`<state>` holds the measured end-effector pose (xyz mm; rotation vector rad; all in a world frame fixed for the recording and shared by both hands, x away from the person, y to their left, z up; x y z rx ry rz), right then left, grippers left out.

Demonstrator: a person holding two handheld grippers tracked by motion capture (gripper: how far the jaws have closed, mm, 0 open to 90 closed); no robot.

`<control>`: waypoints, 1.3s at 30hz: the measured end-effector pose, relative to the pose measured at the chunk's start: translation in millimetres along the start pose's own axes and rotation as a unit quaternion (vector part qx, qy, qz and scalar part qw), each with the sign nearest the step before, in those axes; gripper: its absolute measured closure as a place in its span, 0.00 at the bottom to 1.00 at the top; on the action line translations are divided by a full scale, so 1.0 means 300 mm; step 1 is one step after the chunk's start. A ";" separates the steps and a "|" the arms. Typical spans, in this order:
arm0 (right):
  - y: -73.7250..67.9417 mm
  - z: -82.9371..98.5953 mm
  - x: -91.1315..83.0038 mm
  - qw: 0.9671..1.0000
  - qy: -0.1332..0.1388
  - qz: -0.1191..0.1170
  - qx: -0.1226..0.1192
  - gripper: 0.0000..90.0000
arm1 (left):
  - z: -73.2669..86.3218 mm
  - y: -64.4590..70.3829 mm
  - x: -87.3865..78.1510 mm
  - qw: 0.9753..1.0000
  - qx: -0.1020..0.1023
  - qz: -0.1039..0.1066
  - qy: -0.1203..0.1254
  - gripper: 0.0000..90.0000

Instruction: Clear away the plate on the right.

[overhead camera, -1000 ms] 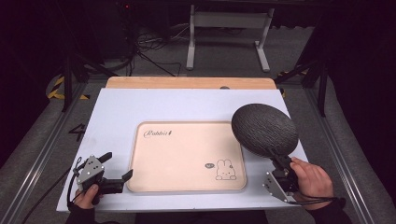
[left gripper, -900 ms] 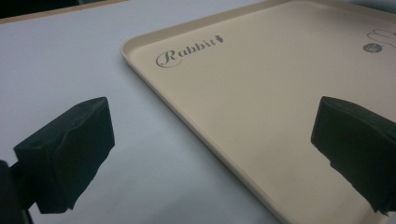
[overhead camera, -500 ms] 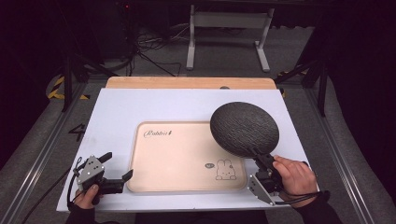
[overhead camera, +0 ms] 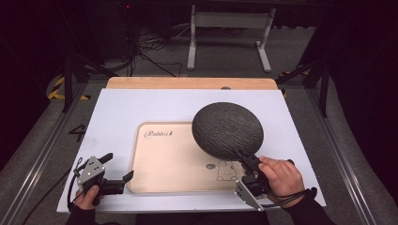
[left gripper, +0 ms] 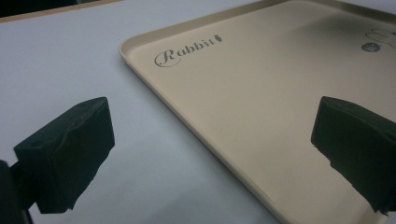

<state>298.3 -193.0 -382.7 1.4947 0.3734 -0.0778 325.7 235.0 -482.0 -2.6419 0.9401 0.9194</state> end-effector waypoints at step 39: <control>-0.049 -0.209 0.009 0.995 0.092 -0.012 -0.030 0.94 | -0.001 0.000 0.002 1.000 0.008 0.004 -0.007 0.00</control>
Point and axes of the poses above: each handheld gripper's, and its own axes: x roughly forward along the jaws, z roughly out of its underside, y roughly to its right, the point moved 3 cm from there along x, roughly forward along the jaws, and after that the axes turned 14 degrees about -y, right-handed, at the moved point
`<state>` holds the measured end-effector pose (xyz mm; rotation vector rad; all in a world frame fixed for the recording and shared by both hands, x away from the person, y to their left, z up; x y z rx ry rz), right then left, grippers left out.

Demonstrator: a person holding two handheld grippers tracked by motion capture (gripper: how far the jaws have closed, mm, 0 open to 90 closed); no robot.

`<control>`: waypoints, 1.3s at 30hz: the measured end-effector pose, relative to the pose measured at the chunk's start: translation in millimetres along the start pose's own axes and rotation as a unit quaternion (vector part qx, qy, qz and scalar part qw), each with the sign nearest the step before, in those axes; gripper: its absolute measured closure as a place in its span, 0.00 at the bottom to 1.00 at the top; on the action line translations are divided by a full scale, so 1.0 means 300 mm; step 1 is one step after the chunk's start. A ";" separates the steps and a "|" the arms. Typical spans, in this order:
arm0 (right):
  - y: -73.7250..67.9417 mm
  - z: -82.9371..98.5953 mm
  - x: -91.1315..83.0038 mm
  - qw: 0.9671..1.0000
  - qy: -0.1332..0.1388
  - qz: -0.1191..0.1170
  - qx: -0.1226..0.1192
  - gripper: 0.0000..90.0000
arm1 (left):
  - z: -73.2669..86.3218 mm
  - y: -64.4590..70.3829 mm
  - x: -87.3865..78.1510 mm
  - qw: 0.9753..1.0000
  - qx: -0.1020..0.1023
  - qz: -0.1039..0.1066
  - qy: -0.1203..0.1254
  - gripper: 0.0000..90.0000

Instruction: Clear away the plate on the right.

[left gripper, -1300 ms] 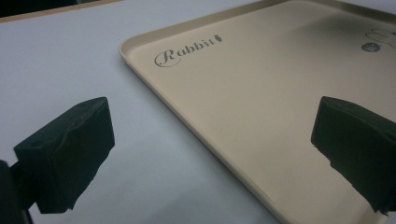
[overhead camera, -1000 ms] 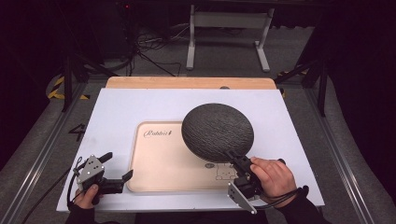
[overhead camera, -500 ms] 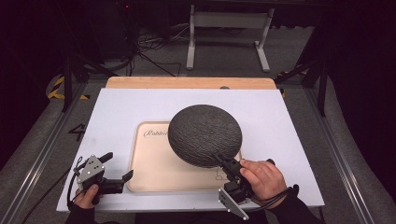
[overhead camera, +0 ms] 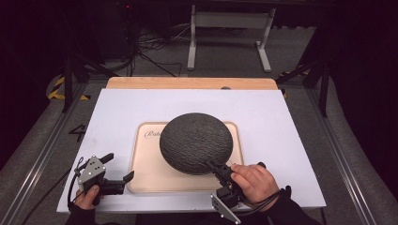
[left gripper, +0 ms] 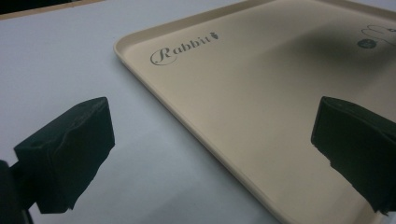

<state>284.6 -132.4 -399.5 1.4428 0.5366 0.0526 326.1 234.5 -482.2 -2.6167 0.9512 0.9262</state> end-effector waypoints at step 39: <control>-0.146 -0.036 0.133 0.997 -0.006 -0.083 -0.008 0.93 | -0.001 0.002 0.002 1.000 0.003 0.001 0.001 0.00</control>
Point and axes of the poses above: each handheld gripper's, and its own axes: x roughly forward along the jaws, z roughly out of its underside, y roughly to its right, the point moved 3 cm from there along x, roughly forward along the jaws, and after that the axes turned 14 degrees about -y, right-handed, at the moved point
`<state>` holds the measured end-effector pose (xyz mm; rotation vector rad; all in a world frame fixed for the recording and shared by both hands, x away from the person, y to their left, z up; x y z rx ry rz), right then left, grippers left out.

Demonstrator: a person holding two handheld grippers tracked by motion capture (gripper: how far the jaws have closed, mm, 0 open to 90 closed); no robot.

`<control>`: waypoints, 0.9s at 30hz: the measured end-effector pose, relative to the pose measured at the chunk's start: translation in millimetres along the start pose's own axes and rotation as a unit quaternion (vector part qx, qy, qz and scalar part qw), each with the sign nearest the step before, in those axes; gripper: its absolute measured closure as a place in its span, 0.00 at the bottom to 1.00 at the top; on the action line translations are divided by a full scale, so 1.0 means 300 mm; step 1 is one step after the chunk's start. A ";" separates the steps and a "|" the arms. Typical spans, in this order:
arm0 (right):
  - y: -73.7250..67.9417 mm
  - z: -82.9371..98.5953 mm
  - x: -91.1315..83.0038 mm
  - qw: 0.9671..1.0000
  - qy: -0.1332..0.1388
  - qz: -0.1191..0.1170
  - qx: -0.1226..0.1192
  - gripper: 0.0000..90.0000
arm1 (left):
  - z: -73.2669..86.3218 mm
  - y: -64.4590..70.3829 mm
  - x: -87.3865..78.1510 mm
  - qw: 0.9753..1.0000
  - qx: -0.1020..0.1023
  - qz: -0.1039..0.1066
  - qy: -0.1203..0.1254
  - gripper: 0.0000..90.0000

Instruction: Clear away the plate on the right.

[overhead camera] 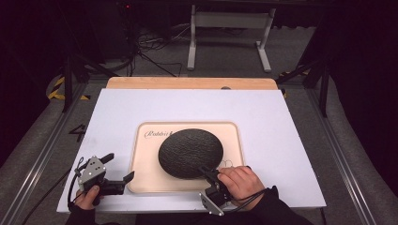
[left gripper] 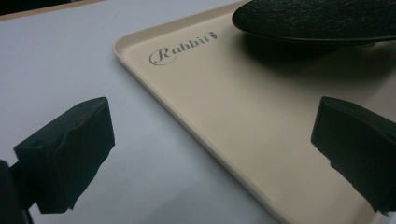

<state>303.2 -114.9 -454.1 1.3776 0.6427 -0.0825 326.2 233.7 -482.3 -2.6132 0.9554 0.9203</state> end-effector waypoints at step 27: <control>-0.011 0.000 0.057 1.000 -0.012 -0.007 0.003 0.92 | 0.000 0.001 0.000 1.000 0.001 0.000 -0.001 0.00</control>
Point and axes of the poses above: each handheld gripper's, and its own axes: x roughly forward along the jaws, z roughly out of its underside, y roughly to its right, the point moved 3 cm from there along x, roughly forward along the jaws, and after that the axes turned 14 degrees about -y, right-handed, at the moved point
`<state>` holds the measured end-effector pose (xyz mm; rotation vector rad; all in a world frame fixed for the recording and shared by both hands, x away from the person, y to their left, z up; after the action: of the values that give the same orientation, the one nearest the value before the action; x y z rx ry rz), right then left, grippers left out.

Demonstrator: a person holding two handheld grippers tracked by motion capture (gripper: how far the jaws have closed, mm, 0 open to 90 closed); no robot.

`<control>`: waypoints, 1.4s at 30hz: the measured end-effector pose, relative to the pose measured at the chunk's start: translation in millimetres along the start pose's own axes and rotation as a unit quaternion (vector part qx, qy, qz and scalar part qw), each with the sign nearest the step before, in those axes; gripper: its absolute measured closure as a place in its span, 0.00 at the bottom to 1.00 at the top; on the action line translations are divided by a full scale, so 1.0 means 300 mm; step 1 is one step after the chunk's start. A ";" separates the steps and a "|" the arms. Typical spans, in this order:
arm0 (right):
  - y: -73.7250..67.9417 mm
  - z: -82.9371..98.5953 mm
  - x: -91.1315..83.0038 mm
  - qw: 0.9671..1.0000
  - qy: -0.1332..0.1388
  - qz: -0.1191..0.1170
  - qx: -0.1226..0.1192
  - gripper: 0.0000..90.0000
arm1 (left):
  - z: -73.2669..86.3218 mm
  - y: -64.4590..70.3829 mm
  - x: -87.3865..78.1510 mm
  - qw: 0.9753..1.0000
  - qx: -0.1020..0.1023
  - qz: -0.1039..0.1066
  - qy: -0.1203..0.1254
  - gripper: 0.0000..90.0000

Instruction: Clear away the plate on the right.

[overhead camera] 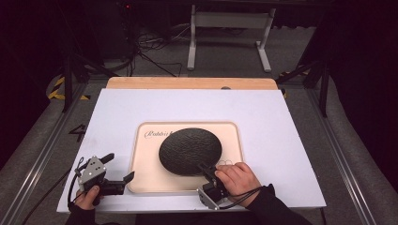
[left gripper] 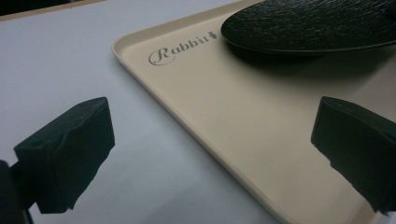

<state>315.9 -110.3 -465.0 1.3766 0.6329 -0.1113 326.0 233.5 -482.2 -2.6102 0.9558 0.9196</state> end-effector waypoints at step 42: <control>-0.066 -0.014 0.017 0.998 0.001 -0.050 -0.038 0.82 | 0.000 0.001 0.000 1.000 0.001 0.001 -0.001 0.00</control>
<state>310.2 -109.3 -484.9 1.2715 0.7019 -0.1647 326.0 233.3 -482.3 -2.6066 0.9592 0.9199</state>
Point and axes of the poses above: each handheld gripper's, and its own axes: x roughly forward along the jaws, z roughly out of its underside, y roughly to its right, the point moved 3 cm from there along x, roughly forward along the jaws, and after that the axes turned 14 degrees about -y, right-handed, at the moved point
